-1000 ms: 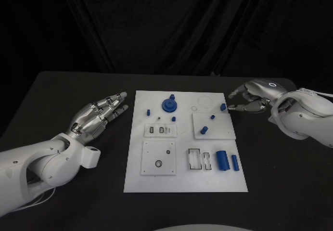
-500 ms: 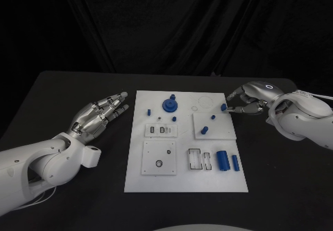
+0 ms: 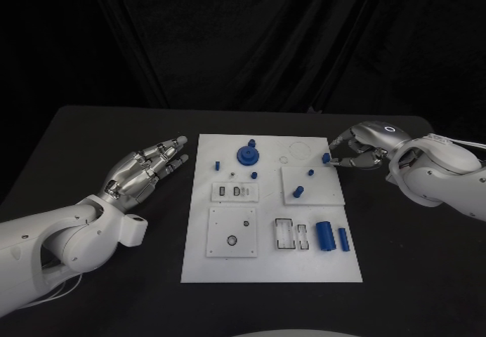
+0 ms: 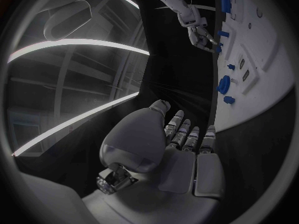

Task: Assemble the parts on the task board

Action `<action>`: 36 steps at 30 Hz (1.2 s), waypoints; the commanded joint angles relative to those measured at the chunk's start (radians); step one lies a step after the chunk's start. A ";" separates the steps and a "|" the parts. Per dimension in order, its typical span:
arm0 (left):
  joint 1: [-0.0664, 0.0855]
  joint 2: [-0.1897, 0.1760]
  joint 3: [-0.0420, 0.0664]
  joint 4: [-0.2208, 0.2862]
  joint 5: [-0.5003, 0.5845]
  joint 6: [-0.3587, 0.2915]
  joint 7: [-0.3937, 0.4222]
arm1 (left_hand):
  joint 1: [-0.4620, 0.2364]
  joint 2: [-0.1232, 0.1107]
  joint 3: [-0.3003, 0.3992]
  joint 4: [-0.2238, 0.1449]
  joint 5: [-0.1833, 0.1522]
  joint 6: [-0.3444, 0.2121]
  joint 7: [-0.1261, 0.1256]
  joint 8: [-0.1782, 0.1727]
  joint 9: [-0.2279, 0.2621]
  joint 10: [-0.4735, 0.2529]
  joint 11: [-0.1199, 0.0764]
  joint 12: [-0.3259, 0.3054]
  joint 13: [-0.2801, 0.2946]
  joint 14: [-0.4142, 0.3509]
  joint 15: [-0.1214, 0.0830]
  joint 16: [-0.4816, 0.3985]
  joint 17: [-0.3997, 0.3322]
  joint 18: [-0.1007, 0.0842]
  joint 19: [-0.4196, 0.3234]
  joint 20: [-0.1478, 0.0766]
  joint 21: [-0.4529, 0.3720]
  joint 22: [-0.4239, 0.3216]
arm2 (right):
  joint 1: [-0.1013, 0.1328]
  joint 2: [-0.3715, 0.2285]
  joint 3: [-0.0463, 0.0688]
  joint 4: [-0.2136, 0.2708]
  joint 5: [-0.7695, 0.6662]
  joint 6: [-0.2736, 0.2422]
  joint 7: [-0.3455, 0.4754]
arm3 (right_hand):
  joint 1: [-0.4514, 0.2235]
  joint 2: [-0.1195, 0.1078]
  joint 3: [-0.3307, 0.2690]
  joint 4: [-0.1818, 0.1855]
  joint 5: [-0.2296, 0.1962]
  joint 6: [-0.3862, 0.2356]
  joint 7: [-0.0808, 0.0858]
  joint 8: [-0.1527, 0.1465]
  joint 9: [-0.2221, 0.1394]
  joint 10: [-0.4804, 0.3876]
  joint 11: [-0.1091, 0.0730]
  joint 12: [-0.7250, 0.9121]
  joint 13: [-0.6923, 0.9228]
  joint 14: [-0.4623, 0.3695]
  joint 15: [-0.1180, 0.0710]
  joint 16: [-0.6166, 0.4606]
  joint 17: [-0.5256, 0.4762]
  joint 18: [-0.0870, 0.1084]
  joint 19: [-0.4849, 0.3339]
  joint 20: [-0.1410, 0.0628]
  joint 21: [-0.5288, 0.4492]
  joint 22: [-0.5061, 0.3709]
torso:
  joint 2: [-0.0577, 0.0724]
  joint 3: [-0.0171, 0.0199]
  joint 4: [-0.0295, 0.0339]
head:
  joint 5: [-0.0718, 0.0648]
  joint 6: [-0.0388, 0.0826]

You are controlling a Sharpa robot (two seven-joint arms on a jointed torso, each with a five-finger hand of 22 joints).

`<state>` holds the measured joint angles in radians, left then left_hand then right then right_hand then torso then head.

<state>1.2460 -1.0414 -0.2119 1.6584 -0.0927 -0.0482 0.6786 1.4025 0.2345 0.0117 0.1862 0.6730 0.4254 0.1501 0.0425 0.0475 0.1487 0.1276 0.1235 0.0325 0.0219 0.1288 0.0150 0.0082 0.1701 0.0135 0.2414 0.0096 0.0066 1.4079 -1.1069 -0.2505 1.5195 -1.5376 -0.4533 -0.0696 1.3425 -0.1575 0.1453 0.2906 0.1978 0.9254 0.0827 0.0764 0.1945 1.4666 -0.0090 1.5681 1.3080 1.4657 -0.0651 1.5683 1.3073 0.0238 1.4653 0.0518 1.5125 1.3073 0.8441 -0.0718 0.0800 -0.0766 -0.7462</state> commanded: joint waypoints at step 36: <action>-0.001 0.000 0.000 -0.007 -0.003 0.029 0.169 | -0.011 0.001 0.010 0.001 0.006 0.006 0.003 0.006 0.001 -0.002 0.011 0.005 0.001 0.002 0.007 0.005 0.001 0.011 0.001 0.007 -0.001 0.001 | -0.021 0.051 0.001 -0.037 -0.007 0.014 -0.032 | 0.068 0.006 0.017 -0.001 0.025 0.025 0.006 0.006 -0.011 0.104 0.009 0.003 0.263 0.105 0.009 0.003 0.263 0.000 0.050 0.004 -0.029 0.231 | 0.000 -0.0004 0.0003 | 0.000 -0.007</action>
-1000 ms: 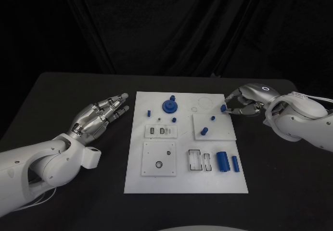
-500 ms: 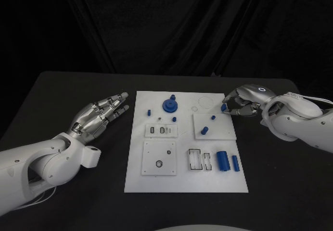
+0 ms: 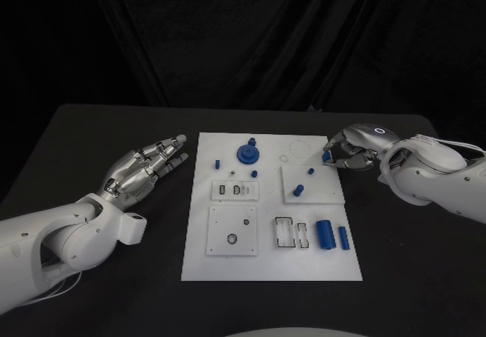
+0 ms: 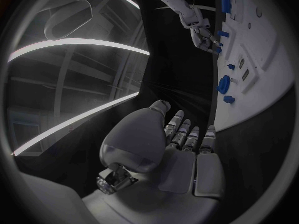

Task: Assemble the parts on the task board

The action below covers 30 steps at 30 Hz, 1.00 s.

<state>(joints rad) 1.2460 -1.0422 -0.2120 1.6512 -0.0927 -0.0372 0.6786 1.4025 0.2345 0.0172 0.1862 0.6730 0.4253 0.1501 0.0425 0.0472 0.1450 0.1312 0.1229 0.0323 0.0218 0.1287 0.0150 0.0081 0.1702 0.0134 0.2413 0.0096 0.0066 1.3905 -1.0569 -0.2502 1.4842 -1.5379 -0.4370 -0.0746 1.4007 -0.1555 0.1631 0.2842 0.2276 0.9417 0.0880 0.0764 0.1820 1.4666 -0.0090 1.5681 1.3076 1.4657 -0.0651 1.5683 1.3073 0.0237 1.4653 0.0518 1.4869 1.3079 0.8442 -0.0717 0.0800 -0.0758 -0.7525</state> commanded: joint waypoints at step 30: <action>-0.002 0.003 0.000 -0.007 -0.003 0.032 0.148 | -0.013 -0.003 0.013 -0.001 0.005 0.015 0.011 0.007 0.002 0.005 0.014 0.007 0.001 0.002 0.013 0.006 0.002 0.010 0.002 0.012 0.000 0.002 | -0.005 0.018 0.001 -0.015 -0.007 -0.058 -0.023 | 0.067 0.072 0.038 -0.026 0.093 0.100 -0.007 0.053 0.034 0.104 0.008 0.003 0.263 0.105 0.006 0.003 0.263 0.006 0.039 0.002 -0.027 0.223 | 0.000 -0.0010 0.0004 | 0.004 -0.012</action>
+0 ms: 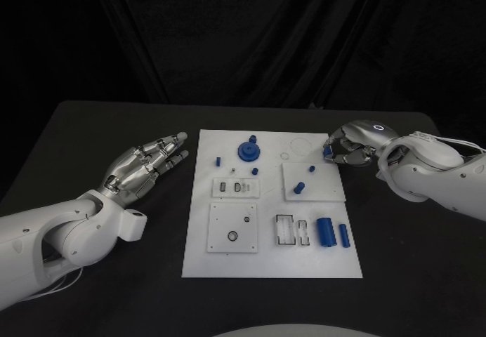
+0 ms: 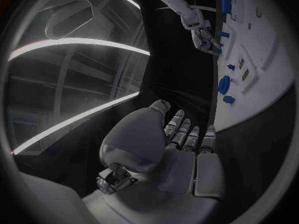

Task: Assemble the parts on the task board

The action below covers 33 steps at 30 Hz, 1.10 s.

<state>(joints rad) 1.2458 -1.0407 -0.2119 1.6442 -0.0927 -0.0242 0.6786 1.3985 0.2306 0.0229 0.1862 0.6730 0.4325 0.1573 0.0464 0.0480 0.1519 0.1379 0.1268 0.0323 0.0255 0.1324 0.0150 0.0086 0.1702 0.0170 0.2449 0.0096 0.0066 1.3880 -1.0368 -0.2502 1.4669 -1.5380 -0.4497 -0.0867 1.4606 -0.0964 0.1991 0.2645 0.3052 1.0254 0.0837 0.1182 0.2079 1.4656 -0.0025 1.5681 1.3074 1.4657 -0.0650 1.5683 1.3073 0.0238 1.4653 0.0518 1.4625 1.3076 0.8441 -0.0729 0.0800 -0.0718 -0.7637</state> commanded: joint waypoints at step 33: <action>-0.002 0.007 0.001 0.008 -0.003 0.012 0.137 | -0.010 -0.002 0.012 -0.002 0.005 0.019 0.008 0.006 0.003 0.003 0.012 0.007 0.002 -0.001 0.011 0.006 0.001 0.010 -0.001 0.011 0.000 0.002 | 0.018 0.121 0.006 0.327 -0.152 0.034 -0.148 | 0.007 0.004 -0.008 -0.033 0.059 0.074 -0.005 0.042 0.050 0.105 0.009 0.003 0.263 0.105 0.012 0.003 0.263 0.006 0.042 0.007 -0.003 0.224 | 0.001 -0.0023 0.0028 | 0.011 -0.019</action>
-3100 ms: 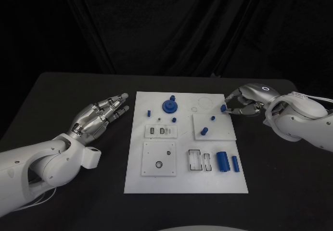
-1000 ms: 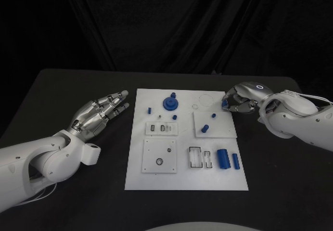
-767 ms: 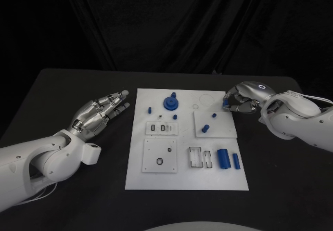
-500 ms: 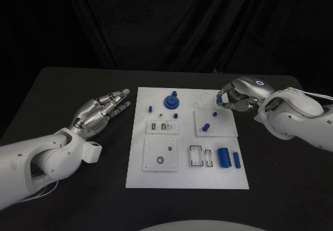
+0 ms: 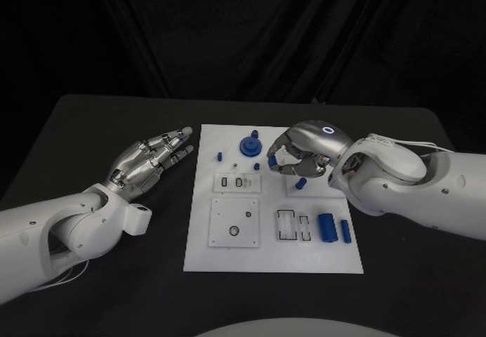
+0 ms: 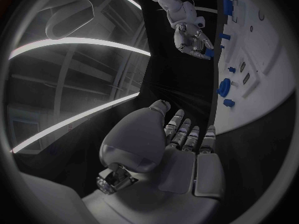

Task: Assemble the parts on the task board

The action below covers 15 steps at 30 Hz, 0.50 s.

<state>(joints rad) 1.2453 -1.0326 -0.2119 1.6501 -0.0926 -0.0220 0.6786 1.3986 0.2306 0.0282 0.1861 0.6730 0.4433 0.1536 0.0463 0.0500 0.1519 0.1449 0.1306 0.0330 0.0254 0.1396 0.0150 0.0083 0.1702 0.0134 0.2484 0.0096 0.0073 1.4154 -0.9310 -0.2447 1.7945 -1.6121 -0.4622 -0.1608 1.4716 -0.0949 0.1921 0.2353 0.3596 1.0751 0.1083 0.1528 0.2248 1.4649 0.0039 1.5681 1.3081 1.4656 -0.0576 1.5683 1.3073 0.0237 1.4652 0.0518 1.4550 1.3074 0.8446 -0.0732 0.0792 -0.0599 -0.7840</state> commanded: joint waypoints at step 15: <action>-0.002 0.002 0.001 0.002 -0.003 0.019 0.128 | -0.012 -0.003 0.010 -0.002 0.005 0.011 0.014 0.006 0.001 0.007 0.009 0.005 0.002 -0.001 0.006 0.006 0.002 0.010 0.003 0.009 0.000 0.001 | -0.065 0.120 0.001 -0.036 -0.154 0.116 -0.227 | -0.008 0.001 0.000 -0.017 0.030 0.014 -0.027 0.000 0.039 0.106 0.003 0.003 0.263 0.105 0.005 0.003 0.263 0.009 0.038 0.006 -0.005 0.221 | -0.001 0.0002 0.0016 | 0.012 -0.003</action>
<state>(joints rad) 1.2452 -1.0319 -0.2120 1.6511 -0.0926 -0.0207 0.6786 1.3946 0.2266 0.0324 0.1820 0.6730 0.4486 0.1590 0.0463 0.0499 0.1560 0.1490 0.1306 0.0340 0.0254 0.1395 0.0150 0.0082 0.1702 0.0171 0.2521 0.0096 0.0073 1.3533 -0.8115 -0.2440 1.7589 -1.7245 -0.3803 -0.3102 1.4712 -0.0953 0.1907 0.2257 0.3873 1.0713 0.1044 0.1528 0.2248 1.4649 0.0038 1.5681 1.3079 1.4655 -0.0576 1.5683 1.3073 0.0237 1.4653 0.0518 1.4550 1.3073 0.8440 -0.0736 0.0815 -0.0501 -0.7856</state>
